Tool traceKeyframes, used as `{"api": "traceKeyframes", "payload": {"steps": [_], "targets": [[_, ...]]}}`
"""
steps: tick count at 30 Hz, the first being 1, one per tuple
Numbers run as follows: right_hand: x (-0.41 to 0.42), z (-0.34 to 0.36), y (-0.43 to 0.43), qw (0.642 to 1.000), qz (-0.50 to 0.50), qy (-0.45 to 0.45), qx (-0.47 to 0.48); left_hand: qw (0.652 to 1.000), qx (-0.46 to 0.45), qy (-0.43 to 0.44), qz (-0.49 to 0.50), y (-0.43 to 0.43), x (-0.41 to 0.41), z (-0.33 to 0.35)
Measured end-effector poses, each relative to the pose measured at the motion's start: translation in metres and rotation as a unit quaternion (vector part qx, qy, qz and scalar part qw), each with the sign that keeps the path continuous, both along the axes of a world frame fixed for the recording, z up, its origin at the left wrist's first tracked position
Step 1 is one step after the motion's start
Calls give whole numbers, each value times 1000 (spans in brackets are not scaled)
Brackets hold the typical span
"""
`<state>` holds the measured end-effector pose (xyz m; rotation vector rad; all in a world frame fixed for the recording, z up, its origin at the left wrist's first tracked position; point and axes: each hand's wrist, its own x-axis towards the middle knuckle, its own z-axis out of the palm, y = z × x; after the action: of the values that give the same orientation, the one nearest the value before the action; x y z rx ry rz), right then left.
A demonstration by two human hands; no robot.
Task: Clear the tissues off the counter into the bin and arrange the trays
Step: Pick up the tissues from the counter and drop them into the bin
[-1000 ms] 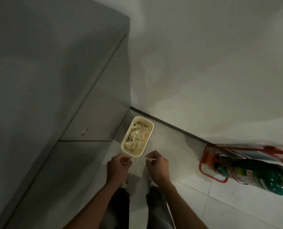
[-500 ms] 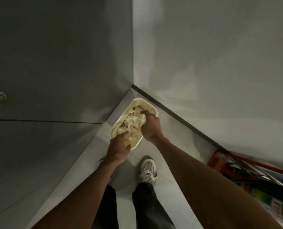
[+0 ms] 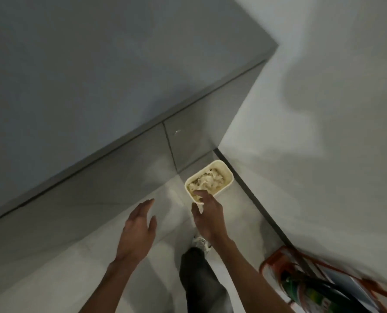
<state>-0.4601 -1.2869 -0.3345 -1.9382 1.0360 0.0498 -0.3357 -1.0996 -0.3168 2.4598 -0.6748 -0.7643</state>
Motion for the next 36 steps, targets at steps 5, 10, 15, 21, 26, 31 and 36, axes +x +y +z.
{"api": "traceKeyframes", "payload": {"steps": [5, 10, 15, 21, 26, 31, 36], "targets": [[-6, 120, 109, 995, 63, -74, -18, 993, -31, -64, 96, 140, -34, 118], [-13, 242, 232, 975, 133, -165, -64, 970, -37, -132, 202, 299, -68, 226], [-5, 336, 354, 940, 257, -207, -85, 927, -76, -204, 307, 446, -100, 322], [23, 401, 489, 877, 387, -262, -109, 871, -78, -248, 417, 591, -131, 384], [66, 424, 608, 820, 481, -289, -108, 833, -56, -270, 480, 703, -136, 398], [139, 428, 744, 770, 545, -322, -79, 794, -35, -275, 540, 813, -110, 408], [210, 435, 888, 744, 576, -338, -29, 747, -33, -268, 607, 921, -81, 428]]}}
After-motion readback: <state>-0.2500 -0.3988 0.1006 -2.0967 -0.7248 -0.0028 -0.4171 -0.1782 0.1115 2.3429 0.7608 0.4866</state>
